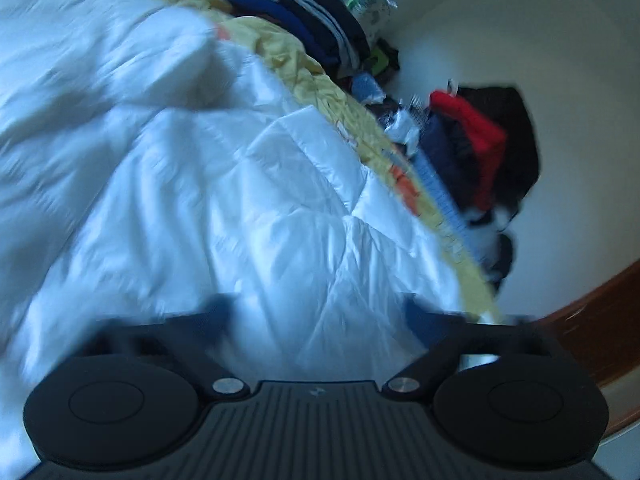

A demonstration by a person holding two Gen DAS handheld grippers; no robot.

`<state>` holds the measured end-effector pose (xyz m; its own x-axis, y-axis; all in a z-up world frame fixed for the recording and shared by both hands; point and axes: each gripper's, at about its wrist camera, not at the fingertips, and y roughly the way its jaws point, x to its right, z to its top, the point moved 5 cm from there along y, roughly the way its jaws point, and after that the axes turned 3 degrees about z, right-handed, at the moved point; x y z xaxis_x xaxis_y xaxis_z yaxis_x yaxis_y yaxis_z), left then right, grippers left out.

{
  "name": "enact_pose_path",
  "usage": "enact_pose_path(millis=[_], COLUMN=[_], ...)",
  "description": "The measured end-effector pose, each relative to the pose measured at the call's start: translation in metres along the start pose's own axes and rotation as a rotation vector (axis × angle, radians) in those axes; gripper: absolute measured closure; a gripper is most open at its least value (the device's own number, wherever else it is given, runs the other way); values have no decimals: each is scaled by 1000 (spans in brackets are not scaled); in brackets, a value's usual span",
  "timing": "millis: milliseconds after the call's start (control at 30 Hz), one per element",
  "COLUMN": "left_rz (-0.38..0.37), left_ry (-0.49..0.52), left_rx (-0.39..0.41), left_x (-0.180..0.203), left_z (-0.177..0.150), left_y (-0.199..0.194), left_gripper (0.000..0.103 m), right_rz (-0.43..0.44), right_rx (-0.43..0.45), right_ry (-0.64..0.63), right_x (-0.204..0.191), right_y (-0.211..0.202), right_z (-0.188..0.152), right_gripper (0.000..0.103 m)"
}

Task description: Fold small clothes

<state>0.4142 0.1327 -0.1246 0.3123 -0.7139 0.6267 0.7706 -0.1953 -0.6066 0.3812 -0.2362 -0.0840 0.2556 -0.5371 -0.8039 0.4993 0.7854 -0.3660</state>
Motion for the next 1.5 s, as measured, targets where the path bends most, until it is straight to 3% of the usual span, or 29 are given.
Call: enact_pose_path(millis=[33,100,200,267,333,367,400,433,500,533,567,633,733,900,1033,1133,1333,1367,1400,1433,1467,1500], left_rz=[18,-29,-90,22,150,163,137,125,107,87,72,123,160,164,164,185,227,235,245,257,269,285], left_ry=[41,83,257,371,377,347,335,345,378,403,440,533,640,577,550,568,599,605,611,618,626,633], left_rx=[-48,-63,32,58,-20,-57,-45,-45,-39,-15,24,134,176,151,149,148,145,146,147,151,157,167], left_x=[7,22,49,49,29,18,14,15,18,21,22,24,34,28,23,25,29,30,30,31,31,33], left_z=[3,6,4,-1,-5,-7,-7,-9,-12,-15,-20,-38,-53,-44,-44,-48,-51,-51,-51,-52,-53,-54], left_y=[9,11,-11,-9,12,20,19,16,14,12,9,2,-1,5,4,4,8,8,9,9,8,7], left_gripper=[84,90,91,91,91,91,90,88,72,49,19,0,0,0,0,0,0,0,0,0,0,0], right_rz=[-1,-12,-47,-67,-84,-89,-95,-99,-98,-97,-100,-109,-135,-342,-450,-593,-637,-636,-637,-647,-635,-603], right_rx=[4,13,29,35,44,47,52,62,89,111,134,184,270,445,492,511,549,545,535,508,483,493], right_ry=[-9,-25,-24,-2,28,38,48,53,51,46,44,56,105,70,90,119,19,6,-29,-60,-63,-48], right_x=[-1,0,12,22,35,39,43,46,49,51,53,61,81,123,168,198,211,215,214,214,217,222], right_y=[-3,-8,-18,-23,-27,-28,-30,-32,-37,-41,-44,-50,-59,-67,-51,-32,-1,-1,4,8,11,12], right_z=[0,0,1,1,2,3,4,7,14,20,27,44,72,124,154,174,203,206,208,211,212,211], right_gripper=[16,13,10,10,10,10,10,10,10,10,10,10,10,14,22,27,27,30,46,81,95,94])
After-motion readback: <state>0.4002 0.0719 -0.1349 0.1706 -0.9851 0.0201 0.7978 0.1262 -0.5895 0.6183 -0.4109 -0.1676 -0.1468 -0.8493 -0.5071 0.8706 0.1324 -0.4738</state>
